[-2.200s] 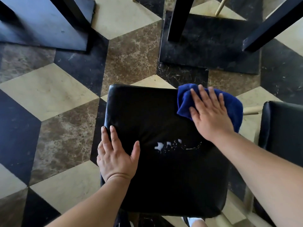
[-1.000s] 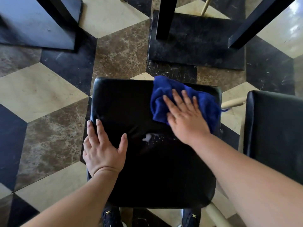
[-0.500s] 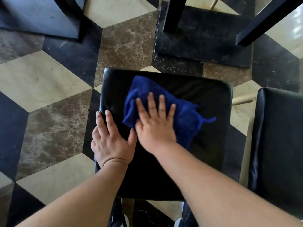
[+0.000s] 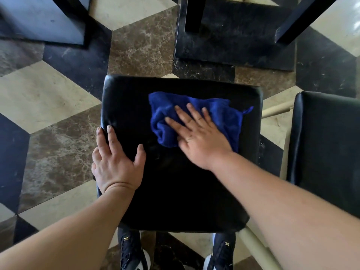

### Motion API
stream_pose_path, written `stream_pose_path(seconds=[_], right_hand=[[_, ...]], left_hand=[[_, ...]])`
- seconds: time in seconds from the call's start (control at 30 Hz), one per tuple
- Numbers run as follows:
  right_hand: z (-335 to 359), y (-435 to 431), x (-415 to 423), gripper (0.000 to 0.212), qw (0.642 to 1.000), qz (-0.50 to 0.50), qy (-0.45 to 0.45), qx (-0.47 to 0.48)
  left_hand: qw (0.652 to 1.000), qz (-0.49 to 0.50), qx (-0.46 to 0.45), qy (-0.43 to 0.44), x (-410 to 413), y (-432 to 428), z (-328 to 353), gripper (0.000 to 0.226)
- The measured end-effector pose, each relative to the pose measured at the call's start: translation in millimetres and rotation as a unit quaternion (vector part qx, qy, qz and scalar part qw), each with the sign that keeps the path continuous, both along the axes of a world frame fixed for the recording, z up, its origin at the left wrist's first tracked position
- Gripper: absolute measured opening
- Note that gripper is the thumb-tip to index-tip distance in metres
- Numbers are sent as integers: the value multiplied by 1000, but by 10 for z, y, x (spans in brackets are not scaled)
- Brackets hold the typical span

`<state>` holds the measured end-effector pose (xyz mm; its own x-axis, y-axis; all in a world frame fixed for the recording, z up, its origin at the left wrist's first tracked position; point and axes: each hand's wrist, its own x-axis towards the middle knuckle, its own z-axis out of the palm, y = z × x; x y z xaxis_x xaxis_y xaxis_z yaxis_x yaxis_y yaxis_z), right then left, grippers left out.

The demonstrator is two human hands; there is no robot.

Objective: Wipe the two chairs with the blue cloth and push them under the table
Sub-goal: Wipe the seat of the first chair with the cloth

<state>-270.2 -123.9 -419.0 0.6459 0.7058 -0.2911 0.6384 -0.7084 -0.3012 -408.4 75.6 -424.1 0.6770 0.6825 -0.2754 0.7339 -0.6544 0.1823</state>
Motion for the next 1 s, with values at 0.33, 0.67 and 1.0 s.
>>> stream_pose_path(seconds=[0.33, 0.67, 1.0], right_hand=[[30, -398, 200, 64, 987, -126, -65, -80], [52, -32, -950, 68, 985, 169, -20, -26], [57, -255, -823, 56, 908, 411, 86, 12]], left_hand=[[1000, -4, 7, 3, 1, -2, -12, 98], [1000, -13, 12, -6, -15, 23, -25, 98], [1000, -7, 11, -13, -34, 21, -44, 96]])
